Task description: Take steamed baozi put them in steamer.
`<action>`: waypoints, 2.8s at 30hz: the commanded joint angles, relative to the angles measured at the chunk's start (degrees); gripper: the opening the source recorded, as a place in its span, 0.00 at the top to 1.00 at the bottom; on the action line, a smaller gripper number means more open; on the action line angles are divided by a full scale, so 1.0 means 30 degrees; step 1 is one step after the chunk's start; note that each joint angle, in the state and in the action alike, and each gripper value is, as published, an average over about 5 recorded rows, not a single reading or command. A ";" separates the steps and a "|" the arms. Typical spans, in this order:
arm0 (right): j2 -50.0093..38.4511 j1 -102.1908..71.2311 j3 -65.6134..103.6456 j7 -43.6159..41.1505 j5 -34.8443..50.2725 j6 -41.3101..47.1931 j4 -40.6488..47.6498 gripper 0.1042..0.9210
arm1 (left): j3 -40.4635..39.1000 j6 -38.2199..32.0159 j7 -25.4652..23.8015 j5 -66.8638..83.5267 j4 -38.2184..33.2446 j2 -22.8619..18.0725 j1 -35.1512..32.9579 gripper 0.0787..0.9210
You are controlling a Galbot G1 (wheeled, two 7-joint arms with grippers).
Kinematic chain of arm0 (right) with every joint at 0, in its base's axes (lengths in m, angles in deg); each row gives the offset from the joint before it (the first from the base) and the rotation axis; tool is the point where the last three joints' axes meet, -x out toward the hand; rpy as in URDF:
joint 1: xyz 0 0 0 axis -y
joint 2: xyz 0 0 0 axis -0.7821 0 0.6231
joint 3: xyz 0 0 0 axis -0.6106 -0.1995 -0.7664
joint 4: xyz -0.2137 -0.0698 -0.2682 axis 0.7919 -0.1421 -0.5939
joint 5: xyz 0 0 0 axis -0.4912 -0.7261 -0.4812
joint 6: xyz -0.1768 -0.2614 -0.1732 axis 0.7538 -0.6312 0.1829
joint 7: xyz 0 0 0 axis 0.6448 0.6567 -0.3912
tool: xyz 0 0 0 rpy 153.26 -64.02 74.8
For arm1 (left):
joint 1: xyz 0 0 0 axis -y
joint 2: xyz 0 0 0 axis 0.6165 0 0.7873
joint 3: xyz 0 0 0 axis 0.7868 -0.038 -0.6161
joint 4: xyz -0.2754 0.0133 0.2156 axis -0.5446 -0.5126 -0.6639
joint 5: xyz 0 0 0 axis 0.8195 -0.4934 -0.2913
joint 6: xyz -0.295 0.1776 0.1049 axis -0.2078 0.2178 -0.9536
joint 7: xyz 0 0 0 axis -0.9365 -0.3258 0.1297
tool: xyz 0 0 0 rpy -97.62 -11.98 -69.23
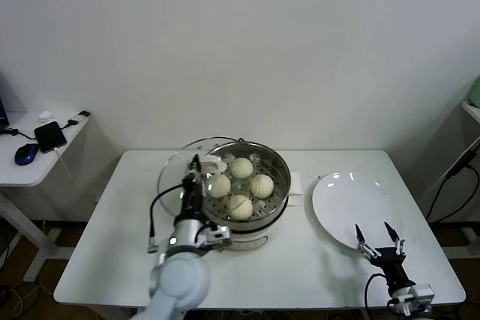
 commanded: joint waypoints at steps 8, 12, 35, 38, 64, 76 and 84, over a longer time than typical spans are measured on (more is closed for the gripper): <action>-0.0545 -0.0087 -0.0108 0.0153 0.0829 -0.0802 0.0700 0.12 | -0.3819 0.1391 -0.0936 -0.3668 0.3831 -0.4205 0.2062 0.94; -0.0505 -0.0048 -0.0119 0.0348 0.0881 -0.0998 0.0777 0.12 | -0.3463 0.1337 -0.0761 -0.3968 0.4433 -0.4210 0.2046 0.94; 0.0063 0.0146 -0.0046 0.0811 0.0614 -0.1681 0.0825 0.12 | -0.2526 0.1159 -0.0069 -0.4770 0.5245 -0.4012 0.1771 0.94; 0.0099 0.0152 -0.0010 0.0846 0.0488 -0.1912 0.0858 0.12 | -0.2484 0.1062 -0.0132 -0.4941 0.5299 -0.4018 0.1713 0.94; 0.0318 0.0030 -0.0195 0.0044 -0.0259 -0.1664 0.0608 0.12 | -0.1880 -0.2286 0.0977 0.3718 -0.1453 -0.0065 -0.0654 0.31; 0.0039 -0.0512 -0.0464 0.0087 0.0701 -0.2474 -0.0516 0.12 | 0.9055 -0.9133 0.6120 2.8528 -0.3699 0.1191 -0.2438 0.12; 0.0083 -0.0250 -0.0576 0.0264 0.0681 -0.2489 -0.0610 0.12 | 1.2570 -1.2750 0.4544 3.3454 0.0454 0.2363 -0.6368 0.12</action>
